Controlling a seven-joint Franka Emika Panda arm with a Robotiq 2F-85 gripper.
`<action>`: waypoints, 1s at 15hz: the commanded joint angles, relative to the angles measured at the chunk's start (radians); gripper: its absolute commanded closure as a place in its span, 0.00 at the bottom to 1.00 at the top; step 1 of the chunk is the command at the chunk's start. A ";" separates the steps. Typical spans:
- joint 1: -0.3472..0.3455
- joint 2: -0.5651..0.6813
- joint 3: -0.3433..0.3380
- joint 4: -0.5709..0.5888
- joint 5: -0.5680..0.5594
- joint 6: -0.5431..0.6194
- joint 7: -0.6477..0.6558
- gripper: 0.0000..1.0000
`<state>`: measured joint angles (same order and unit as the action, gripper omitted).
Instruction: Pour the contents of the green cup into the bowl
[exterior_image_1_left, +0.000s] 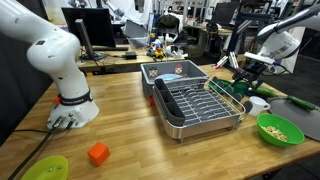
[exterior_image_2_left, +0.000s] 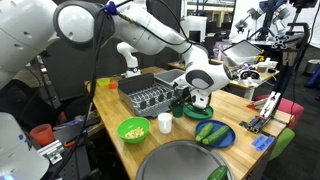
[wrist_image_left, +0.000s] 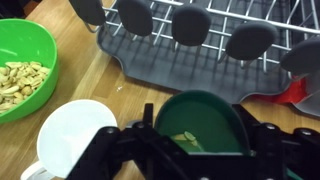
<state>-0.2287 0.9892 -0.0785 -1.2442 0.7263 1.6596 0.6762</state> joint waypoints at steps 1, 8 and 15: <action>-0.031 0.074 0.027 0.110 0.001 -0.101 -0.019 0.48; -0.033 0.158 0.028 0.197 -0.006 -0.196 -0.014 0.48; -0.028 0.230 0.035 0.284 -0.020 -0.250 -0.005 0.42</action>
<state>-0.2420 1.1810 -0.0572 -1.0345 0.7242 1.4575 0.6687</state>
